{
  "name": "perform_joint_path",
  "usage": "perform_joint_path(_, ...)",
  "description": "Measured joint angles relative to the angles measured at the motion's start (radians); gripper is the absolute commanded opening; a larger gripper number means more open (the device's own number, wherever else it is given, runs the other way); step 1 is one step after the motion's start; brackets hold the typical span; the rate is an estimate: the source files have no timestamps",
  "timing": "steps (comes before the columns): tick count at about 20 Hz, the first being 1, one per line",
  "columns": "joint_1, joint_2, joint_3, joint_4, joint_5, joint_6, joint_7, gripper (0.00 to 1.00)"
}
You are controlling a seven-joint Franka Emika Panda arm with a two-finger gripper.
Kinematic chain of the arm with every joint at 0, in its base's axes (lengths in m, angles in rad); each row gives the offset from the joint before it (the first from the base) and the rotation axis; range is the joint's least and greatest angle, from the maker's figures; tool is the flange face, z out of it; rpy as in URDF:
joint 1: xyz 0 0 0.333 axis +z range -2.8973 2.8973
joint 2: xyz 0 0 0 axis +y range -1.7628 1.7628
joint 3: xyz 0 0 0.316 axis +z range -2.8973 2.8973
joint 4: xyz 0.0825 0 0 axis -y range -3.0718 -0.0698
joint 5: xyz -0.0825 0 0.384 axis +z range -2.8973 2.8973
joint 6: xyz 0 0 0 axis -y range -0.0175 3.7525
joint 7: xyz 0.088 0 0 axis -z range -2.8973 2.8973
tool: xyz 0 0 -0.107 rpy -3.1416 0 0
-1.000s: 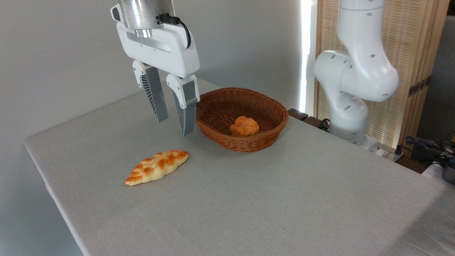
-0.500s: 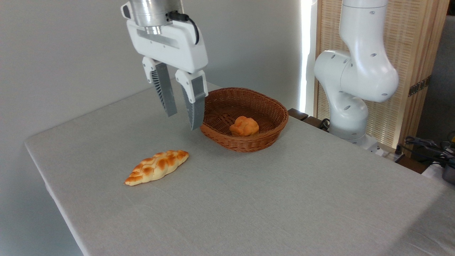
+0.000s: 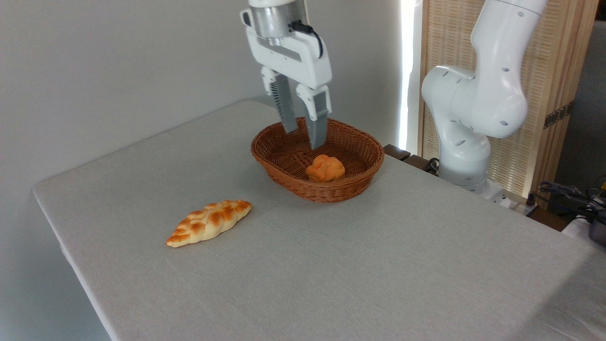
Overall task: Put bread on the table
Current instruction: 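Lower the gripper into the basket and close it on the round bun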
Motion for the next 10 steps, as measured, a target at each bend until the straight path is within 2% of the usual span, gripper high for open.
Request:
perform_joint_path(3,-0.031,-0.045,0.000,-0.109,-0.005,0.009,0.001,1.00)
perform_joint_path(10,-0.092,-0.024,-0.001,-0.254,-0.017,0.148,0.001,1.00)
